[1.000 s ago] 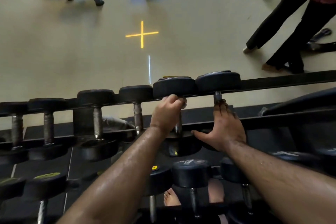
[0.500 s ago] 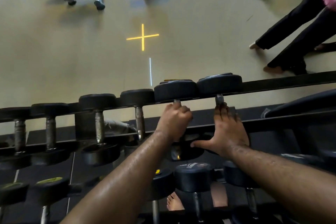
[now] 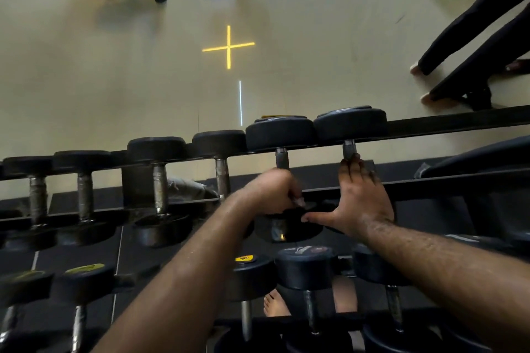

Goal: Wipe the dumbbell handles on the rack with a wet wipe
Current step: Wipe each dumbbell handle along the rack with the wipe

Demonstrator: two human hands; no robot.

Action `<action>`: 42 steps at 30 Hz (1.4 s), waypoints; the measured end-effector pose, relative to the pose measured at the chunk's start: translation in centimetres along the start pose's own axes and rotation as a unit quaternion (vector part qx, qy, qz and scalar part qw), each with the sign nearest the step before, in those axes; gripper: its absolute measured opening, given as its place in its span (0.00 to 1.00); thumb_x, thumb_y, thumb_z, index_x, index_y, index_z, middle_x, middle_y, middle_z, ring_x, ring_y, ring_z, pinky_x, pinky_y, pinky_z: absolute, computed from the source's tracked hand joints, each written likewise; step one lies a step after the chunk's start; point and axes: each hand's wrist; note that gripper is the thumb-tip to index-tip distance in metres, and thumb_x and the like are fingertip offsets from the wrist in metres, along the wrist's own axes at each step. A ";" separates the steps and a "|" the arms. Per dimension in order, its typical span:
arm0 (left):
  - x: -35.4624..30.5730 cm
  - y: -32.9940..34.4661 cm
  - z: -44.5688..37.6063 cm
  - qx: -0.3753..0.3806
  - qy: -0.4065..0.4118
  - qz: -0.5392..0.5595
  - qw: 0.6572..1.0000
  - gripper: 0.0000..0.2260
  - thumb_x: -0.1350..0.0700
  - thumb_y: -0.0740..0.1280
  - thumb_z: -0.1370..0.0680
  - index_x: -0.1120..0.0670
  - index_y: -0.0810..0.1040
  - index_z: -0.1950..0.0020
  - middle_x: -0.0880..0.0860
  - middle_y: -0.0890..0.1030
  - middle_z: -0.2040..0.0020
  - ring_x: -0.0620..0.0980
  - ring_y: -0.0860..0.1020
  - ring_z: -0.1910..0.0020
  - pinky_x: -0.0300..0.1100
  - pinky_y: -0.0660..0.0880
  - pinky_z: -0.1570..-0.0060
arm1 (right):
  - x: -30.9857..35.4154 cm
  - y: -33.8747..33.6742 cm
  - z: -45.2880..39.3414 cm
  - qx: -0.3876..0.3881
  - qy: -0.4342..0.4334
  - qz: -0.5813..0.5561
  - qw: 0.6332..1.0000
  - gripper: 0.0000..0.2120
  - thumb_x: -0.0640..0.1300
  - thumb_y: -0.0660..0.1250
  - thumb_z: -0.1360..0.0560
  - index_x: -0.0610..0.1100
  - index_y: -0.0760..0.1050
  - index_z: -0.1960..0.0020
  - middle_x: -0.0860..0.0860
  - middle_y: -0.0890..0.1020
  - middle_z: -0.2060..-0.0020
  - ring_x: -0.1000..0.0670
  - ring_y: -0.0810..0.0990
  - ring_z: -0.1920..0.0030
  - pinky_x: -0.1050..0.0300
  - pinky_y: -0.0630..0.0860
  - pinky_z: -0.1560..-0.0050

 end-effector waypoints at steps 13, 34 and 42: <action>2.5 -1.7 3.3 0.010 -0.089 0.039 0.995 0.05 0.55 0.75 0.23 0.48 0.88 0.49 0.45 0.85 0.57 0.45 0.81 0.58 0.40 0.78 0.54 | 0.2 -0.4 0.4 -0.013 -0.001 0.016 1.000 0.81 0.95 0.46 0.49 0.39 0.46 0.13 0.39 0.48 0.14 0.39 0.50 0.14 0.41 0.54 0.15; -3.3 -2.5 1.2 -0.012 -0.168 0.023 0.985 0.04 0.59 0.71 0.22 0.52 0.84 0.51 0.51 0.85 0.56 0.50 0.84 0.56 0.46 0.83 0.55 | 0.0 -0.5 0.7 -0.007 -0.006 0.001 1.000 0.81 0.95 0.47 0.48 0.39 0.47 0.13 0.38 0.50 0.14 0.39 0.51 0.14 0.42 0.55 0.15; -4.6 -0.1 -0.6 -0.045 -0.140 -0.018 0.989 0.06 0.52 0.73 0.22 0.52 0.86 0.49 0.49 0.83 0.59 0.49 0.82 0.58 0.42 0.78 0.59 | 0.0 -0.8 0.5 -0.002 -0.009 -0.013 1.000 0.84 0.95 0.50 0.52 0.38 0.46 0.14 0.37 0.50 0.14 0.39 0.52 0.14 0.42 0.55 0.15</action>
Point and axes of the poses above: each hand's wrist, its own z-axis away from the middle knuckle, its own y-axis out of the palm, x = y × z
